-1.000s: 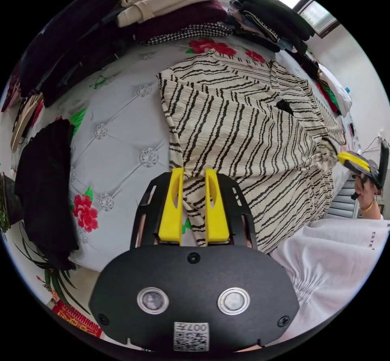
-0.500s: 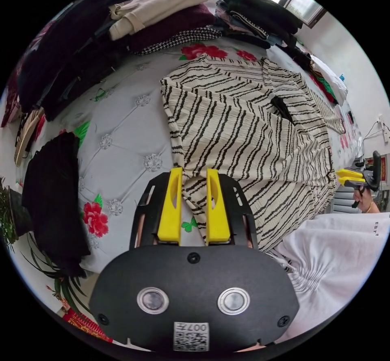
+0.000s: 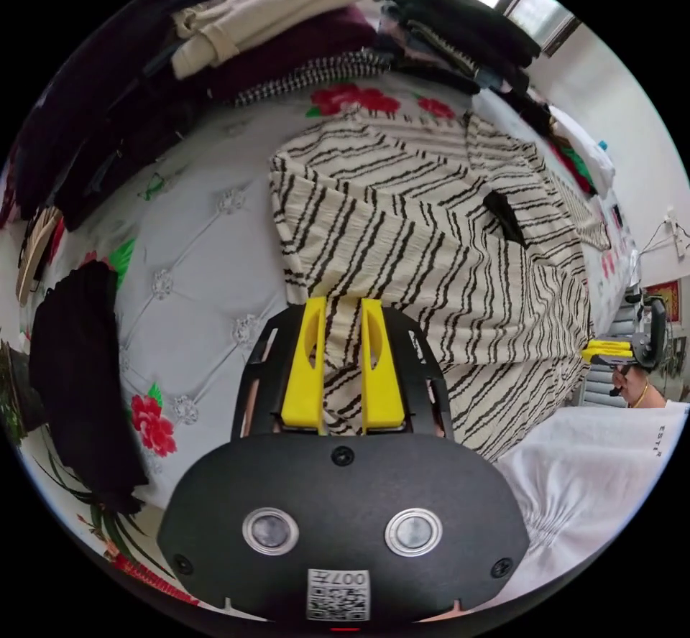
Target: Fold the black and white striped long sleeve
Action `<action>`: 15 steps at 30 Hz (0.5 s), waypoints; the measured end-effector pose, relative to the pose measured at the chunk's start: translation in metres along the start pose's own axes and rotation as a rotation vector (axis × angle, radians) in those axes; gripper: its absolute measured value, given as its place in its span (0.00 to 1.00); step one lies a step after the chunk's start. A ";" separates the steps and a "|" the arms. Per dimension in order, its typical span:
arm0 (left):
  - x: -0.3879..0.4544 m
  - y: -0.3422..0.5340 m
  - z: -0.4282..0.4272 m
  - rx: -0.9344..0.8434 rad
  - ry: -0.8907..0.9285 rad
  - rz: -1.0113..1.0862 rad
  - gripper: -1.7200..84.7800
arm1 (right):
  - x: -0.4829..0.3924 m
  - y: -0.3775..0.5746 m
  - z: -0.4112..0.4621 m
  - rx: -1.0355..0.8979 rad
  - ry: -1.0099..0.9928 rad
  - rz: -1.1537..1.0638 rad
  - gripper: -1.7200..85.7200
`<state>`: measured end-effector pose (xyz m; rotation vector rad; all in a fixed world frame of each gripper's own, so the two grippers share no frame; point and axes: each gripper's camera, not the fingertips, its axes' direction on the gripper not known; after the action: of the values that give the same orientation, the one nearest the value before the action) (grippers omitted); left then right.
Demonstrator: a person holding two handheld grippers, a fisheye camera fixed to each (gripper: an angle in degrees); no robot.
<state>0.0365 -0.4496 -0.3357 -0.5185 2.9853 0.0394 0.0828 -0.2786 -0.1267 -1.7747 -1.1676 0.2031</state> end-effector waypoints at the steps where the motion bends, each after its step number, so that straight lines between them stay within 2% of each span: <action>1: -0.005 0.001 0.001 -0.002 0.001 -0.025 0.10 | 0.005 0.004 -0.002 0.033 -0.050 0.031 0.03; 4: -0.020 0.000 -0.004 0.001 0.027 -0.087 0.09 | 0.011 0.003 -0.009 0.056 -0.117 0.082 0.05; 9: -0.042 0.001 -0.028 0.054 0.054 -0.200 0.10 | 0.029 0.017 -0.059 0.205 -0.070 0.119 0.07; 11: -0.050 0.008 -0.041 0.102 0.079 -0.250 0.10 | 0.055 0.029 -0.083 0.290 -0.027 0.200 0.07; 15: -0.062 0.025 -0.054 0.137 0.137 -0.384 0.10 | 0.146 0.063 -0.135 0.519 0.060 0.535 0.09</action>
<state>0.0807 -0.4077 -0.2752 -1.1021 2.9283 -0.2398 0.2775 -0.2536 -0.0555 -1.5672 -0.5061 0.6967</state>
